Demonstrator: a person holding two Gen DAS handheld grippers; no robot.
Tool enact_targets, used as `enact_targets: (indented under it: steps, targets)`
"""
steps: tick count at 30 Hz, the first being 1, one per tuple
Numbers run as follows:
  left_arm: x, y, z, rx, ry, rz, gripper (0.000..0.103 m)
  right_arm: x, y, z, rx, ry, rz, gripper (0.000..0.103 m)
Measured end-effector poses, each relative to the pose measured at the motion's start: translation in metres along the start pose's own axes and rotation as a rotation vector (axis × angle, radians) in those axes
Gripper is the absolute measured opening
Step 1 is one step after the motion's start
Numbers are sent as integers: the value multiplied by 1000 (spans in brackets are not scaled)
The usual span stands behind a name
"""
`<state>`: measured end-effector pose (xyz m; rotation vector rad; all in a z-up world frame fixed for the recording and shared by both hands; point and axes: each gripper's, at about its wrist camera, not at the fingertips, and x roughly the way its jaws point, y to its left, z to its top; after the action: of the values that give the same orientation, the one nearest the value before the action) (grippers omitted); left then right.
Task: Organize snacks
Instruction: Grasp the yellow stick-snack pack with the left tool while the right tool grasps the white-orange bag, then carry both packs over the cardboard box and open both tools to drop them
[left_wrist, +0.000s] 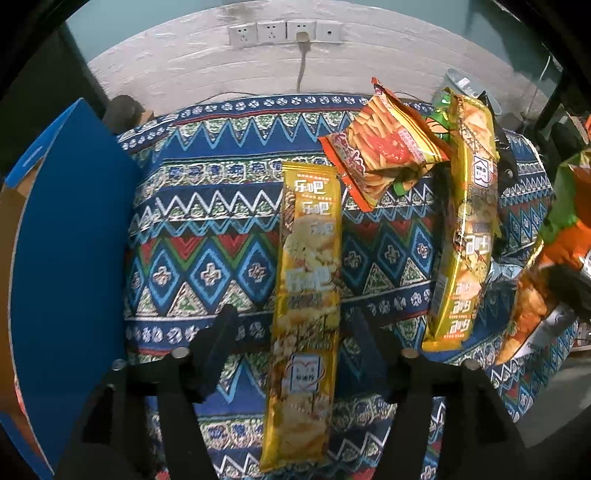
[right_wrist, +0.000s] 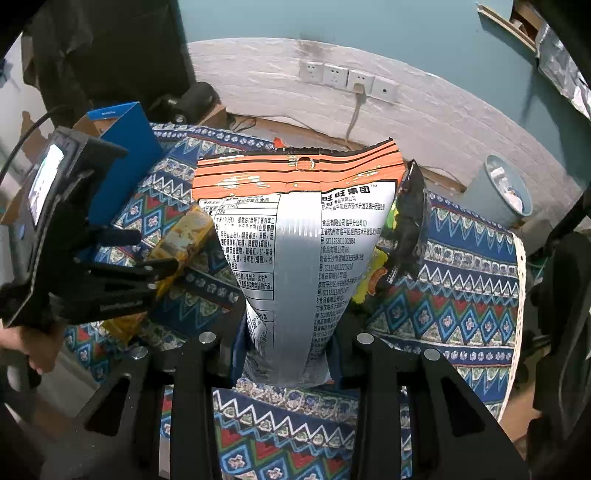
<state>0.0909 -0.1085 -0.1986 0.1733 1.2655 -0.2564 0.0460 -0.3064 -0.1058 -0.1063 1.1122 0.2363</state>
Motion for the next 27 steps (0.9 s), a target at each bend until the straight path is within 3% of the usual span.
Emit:
enact_targets:
  steps: [10,12,14,15,22,27]
  targets:
    - [41,-10,7,48,62,54,68,10,-13,-2,27,19,2,34]
    - [43,-12,9,66,52,64,61,10,-14,0,31,18,8,34]
    - [45,-13,11,87,41,83,37,10,-13,1,28,17,9,34]
    - [45,-14,11,97,41,78,32,10,-12,2,26,16,10,34]
    - [31,-12,7,95,21,99,30,7,-6,5,13,4,16,34]
    - [-8,-5,-1,92,-50,114,30,3,-2,8,9,-8,16,34]
